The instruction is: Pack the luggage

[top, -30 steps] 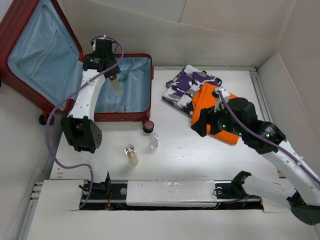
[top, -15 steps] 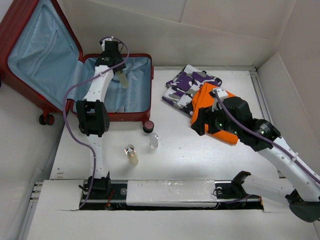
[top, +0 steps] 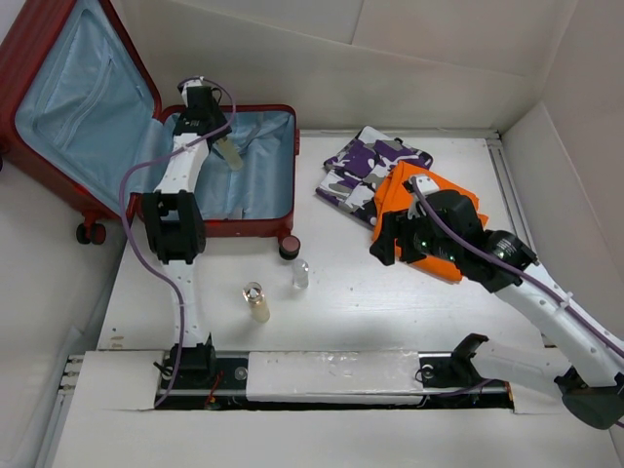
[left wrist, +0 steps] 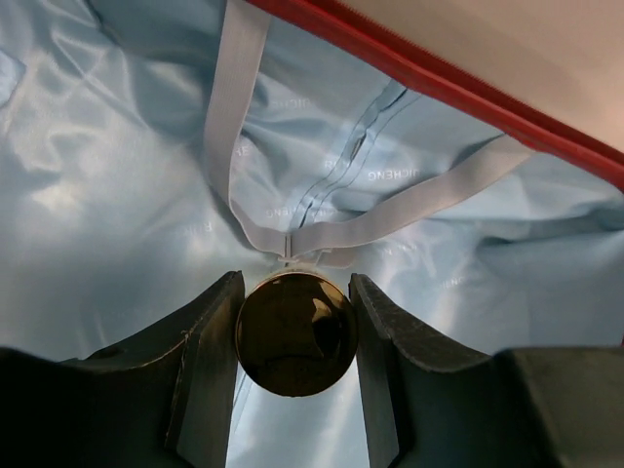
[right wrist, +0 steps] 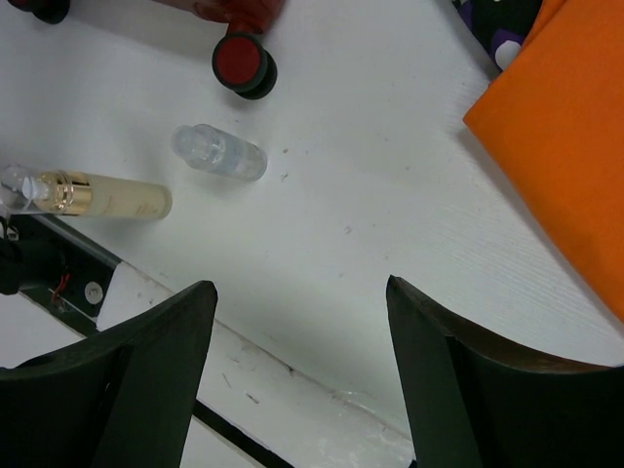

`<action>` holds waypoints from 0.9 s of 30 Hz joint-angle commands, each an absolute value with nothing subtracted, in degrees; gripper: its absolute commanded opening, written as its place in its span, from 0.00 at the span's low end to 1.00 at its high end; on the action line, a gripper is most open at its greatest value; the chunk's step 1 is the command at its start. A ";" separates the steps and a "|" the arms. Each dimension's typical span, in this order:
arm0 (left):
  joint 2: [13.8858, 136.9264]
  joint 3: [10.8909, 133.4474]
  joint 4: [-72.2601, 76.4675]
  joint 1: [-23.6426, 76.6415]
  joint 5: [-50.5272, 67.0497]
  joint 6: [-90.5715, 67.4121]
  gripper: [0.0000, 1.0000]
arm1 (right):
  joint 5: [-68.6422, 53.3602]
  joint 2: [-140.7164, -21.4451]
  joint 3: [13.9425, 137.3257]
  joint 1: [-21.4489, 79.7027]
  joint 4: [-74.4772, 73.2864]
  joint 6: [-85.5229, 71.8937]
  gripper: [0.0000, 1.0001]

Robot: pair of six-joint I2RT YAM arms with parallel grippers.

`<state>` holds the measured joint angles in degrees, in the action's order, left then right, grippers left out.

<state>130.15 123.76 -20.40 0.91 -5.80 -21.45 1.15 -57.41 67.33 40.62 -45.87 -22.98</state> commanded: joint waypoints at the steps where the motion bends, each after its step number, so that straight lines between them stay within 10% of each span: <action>1: 122.97 117.46 -14.68 1.41 -7.19 -19.25 0.07 | 2.02 -56.51 67.24 41.22 -43.34 -23.99 0.77; 11: 110.49 94.06 -8.53 2.02 -7.73 -23.64 0.32 | 2.02 -52.83 64.95 41.22 -43.33 -23.99 0.77; 27: 105.47 80.25 -10.81 3.69 -7.21 -28.48 0.32 | 4.31 -46.93 63.28 41.22 -46.85 -23.47 0.77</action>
